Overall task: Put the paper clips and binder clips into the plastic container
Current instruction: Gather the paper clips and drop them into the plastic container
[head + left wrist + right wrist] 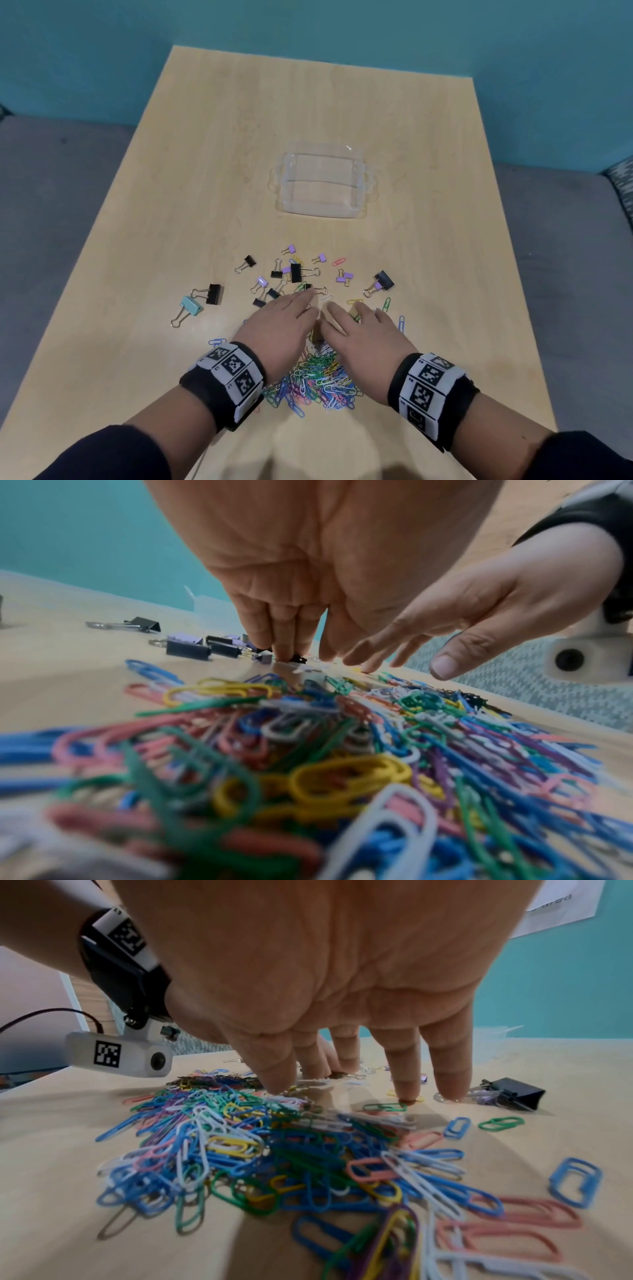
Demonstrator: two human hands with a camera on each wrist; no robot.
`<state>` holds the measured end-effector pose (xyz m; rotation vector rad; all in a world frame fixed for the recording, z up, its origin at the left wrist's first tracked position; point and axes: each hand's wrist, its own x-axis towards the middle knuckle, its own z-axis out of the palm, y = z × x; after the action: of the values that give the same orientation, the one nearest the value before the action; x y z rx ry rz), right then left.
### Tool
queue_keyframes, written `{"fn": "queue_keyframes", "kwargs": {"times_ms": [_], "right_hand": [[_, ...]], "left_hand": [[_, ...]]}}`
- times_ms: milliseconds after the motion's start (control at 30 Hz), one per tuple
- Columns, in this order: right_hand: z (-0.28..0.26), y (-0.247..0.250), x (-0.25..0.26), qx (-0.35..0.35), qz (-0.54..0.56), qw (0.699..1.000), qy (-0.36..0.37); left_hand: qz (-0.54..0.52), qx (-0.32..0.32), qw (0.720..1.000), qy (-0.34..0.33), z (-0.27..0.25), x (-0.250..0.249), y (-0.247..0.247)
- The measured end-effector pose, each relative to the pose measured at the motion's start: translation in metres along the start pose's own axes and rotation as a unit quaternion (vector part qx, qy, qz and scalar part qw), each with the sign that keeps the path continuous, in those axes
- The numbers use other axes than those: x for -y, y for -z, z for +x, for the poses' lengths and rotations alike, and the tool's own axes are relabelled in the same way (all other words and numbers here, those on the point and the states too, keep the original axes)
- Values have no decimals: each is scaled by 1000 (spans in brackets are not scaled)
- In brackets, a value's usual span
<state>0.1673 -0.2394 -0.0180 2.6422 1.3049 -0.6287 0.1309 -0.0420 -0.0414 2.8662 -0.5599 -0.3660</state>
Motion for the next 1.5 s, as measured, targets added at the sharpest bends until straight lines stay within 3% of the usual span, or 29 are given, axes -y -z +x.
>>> {"fn": "queue_keyframes", "kwargs": {"times_ms": [267,400,533,633,800,1033,1300,1500], "right_hand": [[7,5,5,35,-21,999,1],[9,12,0,5,0,1000,-17],[16,12,1,-36,17,999,5],[16,9,4,-46,-5,998,38],[21,9,4,-36,-11,999,14],[28,6,0,-22,-2,999,-32],[29,10,-4,-35,18,998,-56],[32,11,-9,-6,18,999,-49]], "left_hand": [[-8,-45,999,2,-10,2,2],[-13,-47,998,-31,-17,4,3],[-12,-42,999,23,-14,7,2],[50,-13,998,45,-14,12,2],[84,-16,996,16,-23,10,3],[55,-38,996,-56,-30,-6,-2],[65,-49,996,41,-5,0,9],[79,-34,991,101,8,1,11]]}}
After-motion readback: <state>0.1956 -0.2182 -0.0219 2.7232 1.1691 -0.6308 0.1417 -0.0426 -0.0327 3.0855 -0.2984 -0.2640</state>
